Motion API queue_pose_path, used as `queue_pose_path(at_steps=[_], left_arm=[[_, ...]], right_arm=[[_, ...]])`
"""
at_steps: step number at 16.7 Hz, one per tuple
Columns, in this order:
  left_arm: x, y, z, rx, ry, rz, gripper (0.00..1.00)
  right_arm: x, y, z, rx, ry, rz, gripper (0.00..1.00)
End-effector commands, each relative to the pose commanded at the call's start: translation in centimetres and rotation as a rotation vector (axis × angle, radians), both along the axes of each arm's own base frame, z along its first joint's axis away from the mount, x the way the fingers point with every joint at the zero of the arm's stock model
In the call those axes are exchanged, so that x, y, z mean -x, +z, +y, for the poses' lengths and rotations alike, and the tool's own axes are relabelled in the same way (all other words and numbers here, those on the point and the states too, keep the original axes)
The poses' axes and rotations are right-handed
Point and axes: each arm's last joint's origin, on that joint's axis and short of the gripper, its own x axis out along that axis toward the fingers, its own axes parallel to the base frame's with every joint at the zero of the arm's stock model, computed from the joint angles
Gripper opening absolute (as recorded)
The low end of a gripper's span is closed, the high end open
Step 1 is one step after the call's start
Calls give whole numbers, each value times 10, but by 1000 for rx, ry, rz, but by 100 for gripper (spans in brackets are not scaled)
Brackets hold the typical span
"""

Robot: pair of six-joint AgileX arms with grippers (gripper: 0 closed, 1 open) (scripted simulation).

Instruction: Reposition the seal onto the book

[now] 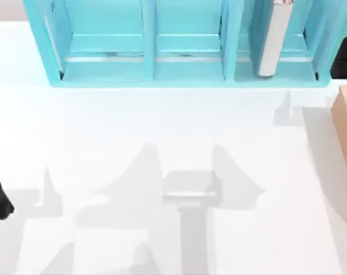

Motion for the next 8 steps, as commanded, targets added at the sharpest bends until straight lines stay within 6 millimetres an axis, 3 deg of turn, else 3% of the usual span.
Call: queue_pose_path(at_steps=[4, 8], left_arm=[[0, 0, 0, 0, 0, 0, 100], [0, 0, 0, 0, 0, 0, 100]], right_arm=[[-59, -54, 41, 8, -6, 72, 100], [-87, -111, 73, 5, -7, 109, 100]])
